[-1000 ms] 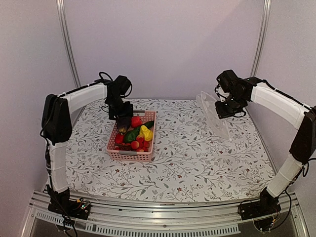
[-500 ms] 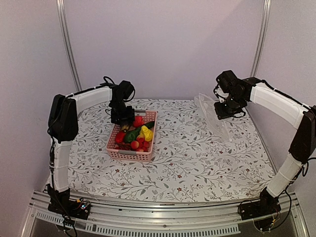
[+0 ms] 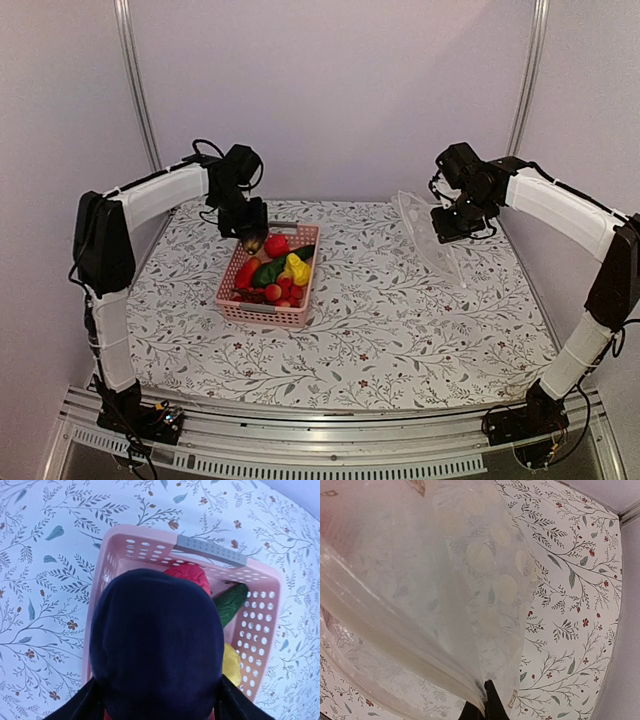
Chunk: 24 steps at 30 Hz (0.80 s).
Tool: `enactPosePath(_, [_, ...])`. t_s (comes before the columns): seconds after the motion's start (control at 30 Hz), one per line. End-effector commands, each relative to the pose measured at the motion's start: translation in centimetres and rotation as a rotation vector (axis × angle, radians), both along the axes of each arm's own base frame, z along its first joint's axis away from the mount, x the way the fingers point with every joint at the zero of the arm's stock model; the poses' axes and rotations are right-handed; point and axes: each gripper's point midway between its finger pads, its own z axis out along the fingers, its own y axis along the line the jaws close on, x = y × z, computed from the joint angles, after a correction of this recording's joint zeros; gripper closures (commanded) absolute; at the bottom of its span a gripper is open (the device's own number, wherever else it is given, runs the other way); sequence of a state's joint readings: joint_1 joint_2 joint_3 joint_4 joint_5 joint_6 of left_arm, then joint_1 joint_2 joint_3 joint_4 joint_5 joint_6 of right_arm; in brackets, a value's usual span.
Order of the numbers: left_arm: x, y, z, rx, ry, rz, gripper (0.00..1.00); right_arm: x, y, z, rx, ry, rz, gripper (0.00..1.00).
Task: Place the food in the zip-top bag and seal the zipper
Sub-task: Pick up the fake vegetable from the bin, then place the fake vegetable in the zipper food storage bag.
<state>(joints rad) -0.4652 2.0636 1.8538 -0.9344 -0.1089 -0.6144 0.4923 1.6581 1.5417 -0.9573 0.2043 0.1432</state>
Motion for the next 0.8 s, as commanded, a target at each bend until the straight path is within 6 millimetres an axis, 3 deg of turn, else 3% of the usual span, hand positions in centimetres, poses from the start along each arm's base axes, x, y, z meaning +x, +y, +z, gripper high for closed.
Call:
enactPosePath(0.0, [-1.6, -4.1, 6.1, -0.211, -0.124, -0.111, 0.48, 0.1, 1.0, 0.2, 0.031, -0.003, 0.003, 1.00])
enactPosePath(0.23, [-6.1, -13.4, 12.8, -0.548, -0.299, -0.421, 0.52, 0.5, 3.4, -0.7, 0.088, 0.022, 0.035, 1.00])
enactPosePath(0.4, [-9.9, -19.5, 14.9, -0.676, -0.330, -0.650, 0.53, 0.7, 5.5, -1.0, 0.146, 0.042, 0.059, 1.00])
enactPosePath(0.53, [-12.2, -22.9, 15.5, -0.788, -0.312, -0.747, 0.55, 1.0, 7.1, -1.2, 0.168, 0.056, 0.082, 1.00])
enactPosePath(0.77, [-13.3, -25.6, 12.6, -0.805, -0.221, -0.783, 0.59, 0.9, 9.4, 0.1, 0.270, 0.073, 0.110, 1.00])
